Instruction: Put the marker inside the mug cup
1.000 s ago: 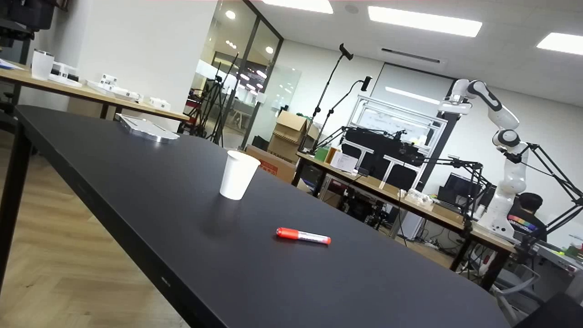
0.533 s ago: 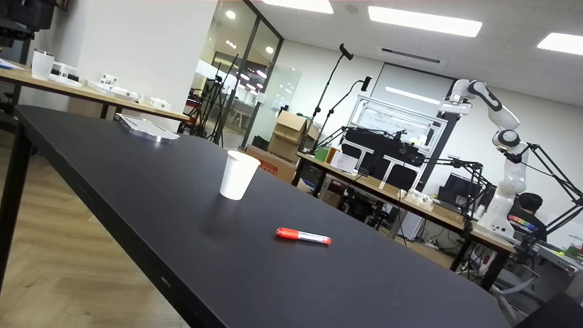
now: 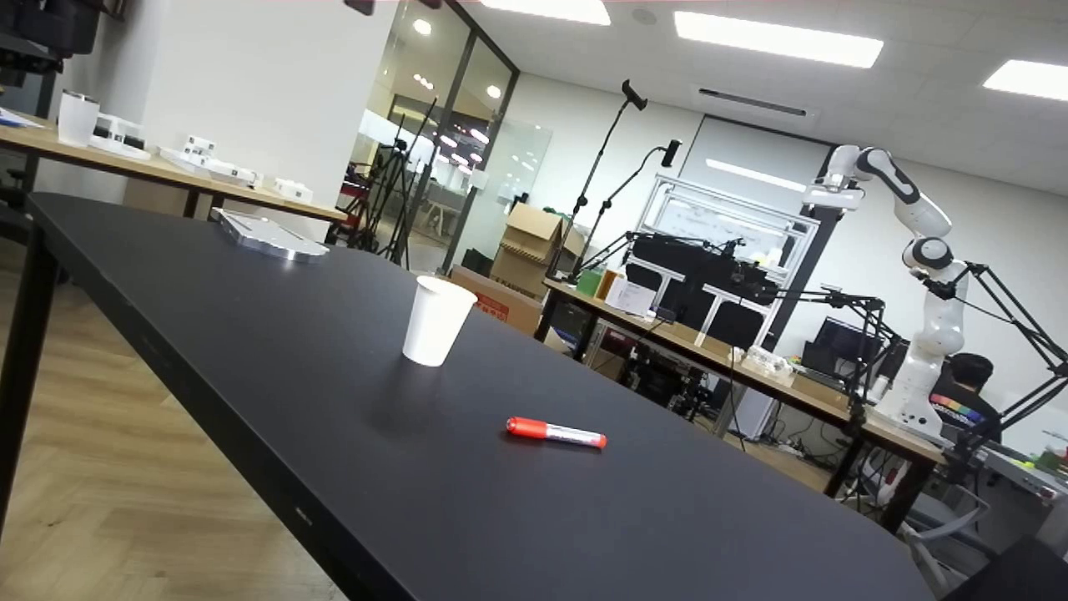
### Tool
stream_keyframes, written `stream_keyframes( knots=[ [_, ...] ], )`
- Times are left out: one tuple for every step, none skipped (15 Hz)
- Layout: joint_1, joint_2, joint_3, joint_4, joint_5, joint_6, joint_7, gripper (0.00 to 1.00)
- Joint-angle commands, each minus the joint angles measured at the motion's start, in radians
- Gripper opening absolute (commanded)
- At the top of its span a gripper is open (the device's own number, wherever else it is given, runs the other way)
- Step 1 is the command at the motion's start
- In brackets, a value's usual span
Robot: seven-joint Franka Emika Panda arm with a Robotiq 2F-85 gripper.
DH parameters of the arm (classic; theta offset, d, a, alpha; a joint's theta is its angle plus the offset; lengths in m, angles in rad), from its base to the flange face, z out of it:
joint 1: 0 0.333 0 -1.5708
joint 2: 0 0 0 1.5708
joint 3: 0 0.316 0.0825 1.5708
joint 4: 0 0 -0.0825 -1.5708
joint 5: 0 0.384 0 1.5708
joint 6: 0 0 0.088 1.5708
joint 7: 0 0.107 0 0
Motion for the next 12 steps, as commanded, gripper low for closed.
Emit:
stream_keyframes(
  knots=[
    [-0.086, 0.015, -0.053, 0.024, -0.035, 0.05, 0.033, 1.0],
    [-0.055, 0.001, -0.046, 0.005, -0.019, 0.037, 0.002, 1.0],
    [-0.075, 0.002, -0.057, 0.006, -0.024, 0.045, 0.002, 1.0],
    [-0.084, 0.002, -0.062, 0.006, -0.026, 0.049, 0.002, 1.0],
    [-0.086, 0.002, -0.062, 0.006, -0.026, 0.051, 0.003, 1.0],
    [-0.085, 0.002, -0.062, 0.006, -0.026, 0.051, 0.004, 1.0],
    [-0.085, 0.003, -0.061, 0.006, -0.026, 0.051, 0.004, 1.0],
    [-0.085, 0.003, -0.061, 0.006, -0.026, 0.052, 0.004, 1.0],
    [-0.085, 0.003, -0.061, 0.006, -0.026, 0.052, 0.004, 1.0],
    [-0.085, 0.003, -0.061, 0.006, -0.026, 0.052, 0.004, 1.0],
    [-0.085, 0.003, -0.061, 0.006, -0.026, 0.052, 0.004, 1.0],
    [-0.085, 0.003, -0.061, 0.006, -0.026, 0.052, 0.004, 1.0]
  ],
)
